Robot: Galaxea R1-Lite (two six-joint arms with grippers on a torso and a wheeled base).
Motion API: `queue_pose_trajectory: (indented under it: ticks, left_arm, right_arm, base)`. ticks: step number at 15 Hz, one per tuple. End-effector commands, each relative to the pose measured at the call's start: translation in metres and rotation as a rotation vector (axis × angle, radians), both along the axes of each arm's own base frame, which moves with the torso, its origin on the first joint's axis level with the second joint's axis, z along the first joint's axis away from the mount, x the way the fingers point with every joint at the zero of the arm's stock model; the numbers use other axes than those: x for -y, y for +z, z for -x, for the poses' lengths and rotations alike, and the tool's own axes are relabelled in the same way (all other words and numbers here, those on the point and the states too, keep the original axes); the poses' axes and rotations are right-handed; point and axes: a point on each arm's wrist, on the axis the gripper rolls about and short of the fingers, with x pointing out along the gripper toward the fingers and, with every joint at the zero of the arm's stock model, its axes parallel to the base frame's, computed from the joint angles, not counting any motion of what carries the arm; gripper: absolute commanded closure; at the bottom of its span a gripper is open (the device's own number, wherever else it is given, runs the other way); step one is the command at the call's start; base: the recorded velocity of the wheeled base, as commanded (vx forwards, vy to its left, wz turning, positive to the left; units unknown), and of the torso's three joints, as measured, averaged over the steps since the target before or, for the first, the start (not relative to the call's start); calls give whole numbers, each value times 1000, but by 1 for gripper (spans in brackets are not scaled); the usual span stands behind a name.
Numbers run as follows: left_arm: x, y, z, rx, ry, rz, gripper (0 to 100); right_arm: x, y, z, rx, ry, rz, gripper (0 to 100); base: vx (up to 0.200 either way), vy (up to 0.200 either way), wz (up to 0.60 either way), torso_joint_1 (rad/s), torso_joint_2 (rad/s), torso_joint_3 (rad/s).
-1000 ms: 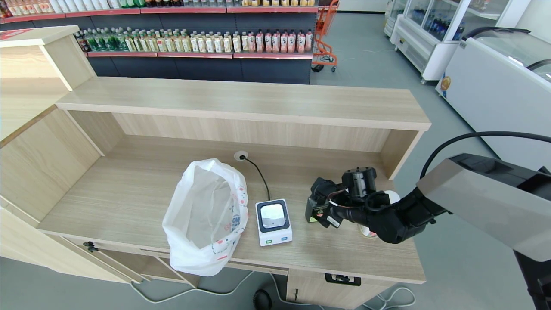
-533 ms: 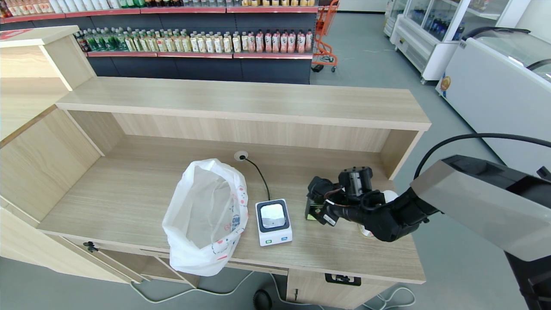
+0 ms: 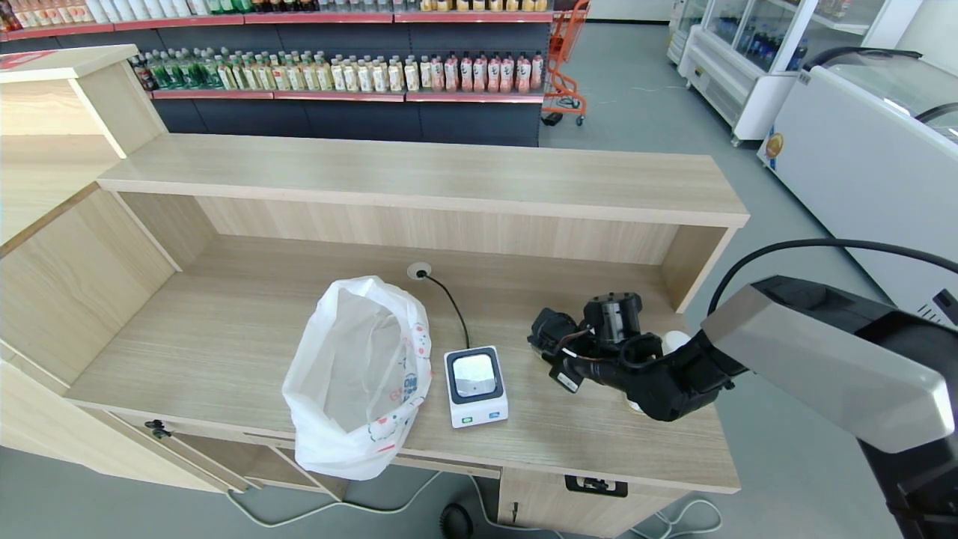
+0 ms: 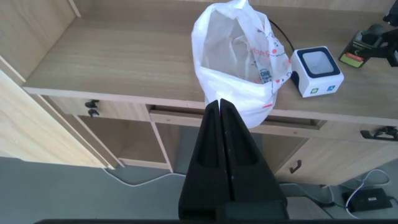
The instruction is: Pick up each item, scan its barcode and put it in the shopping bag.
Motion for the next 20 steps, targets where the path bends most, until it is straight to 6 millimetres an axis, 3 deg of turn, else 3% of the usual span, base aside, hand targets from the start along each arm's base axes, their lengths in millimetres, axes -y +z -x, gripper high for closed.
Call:
queue_pose_trajectory:
  ticks: [1,3,5,10,14,17,19,20]
  left_arm:
    - [0,0,0,-2,0,0,100]
    - [0,0,0,-2,0,0,100]
    - [0,0,0,-2,0,0,100]
    - [0,0,0,-2,0,-2,100]
    - [0,0,0,-2,0,0,100]
    - [0,0,0,-2,0,0,100]
    - [0,0,0,-2,0,-2,100]
    - [0,0,0,0,0,0,100]
  right_arm:
    - [2,7,1,25,-7,-19,100]
    - [4,16,4,32,-31,-82,100]
    - [5,40,11,4,-75,-228,100]
    - [7,93,33,-54,-2,-491,100]
    - [32,109,39,-79,-78,-579,100]
    - [56,162,52,-28,-81,-708,100]
    - [83,212,82,23,-14,-782,100]
    - [95,237,109,51,15,-814,100]
  base:
    - [0,0,0,0,0,0]
    - [0,0,0,0,0,0]
    - [0,0,0,0,0,0]
    - [0,0,0,0,0,0]
    - [0,0,0,0,0,0]
    - [0,0,0,0,0,0]
    - [0,0,0,0,0,0]
    - [0,0,0,0,0,0]
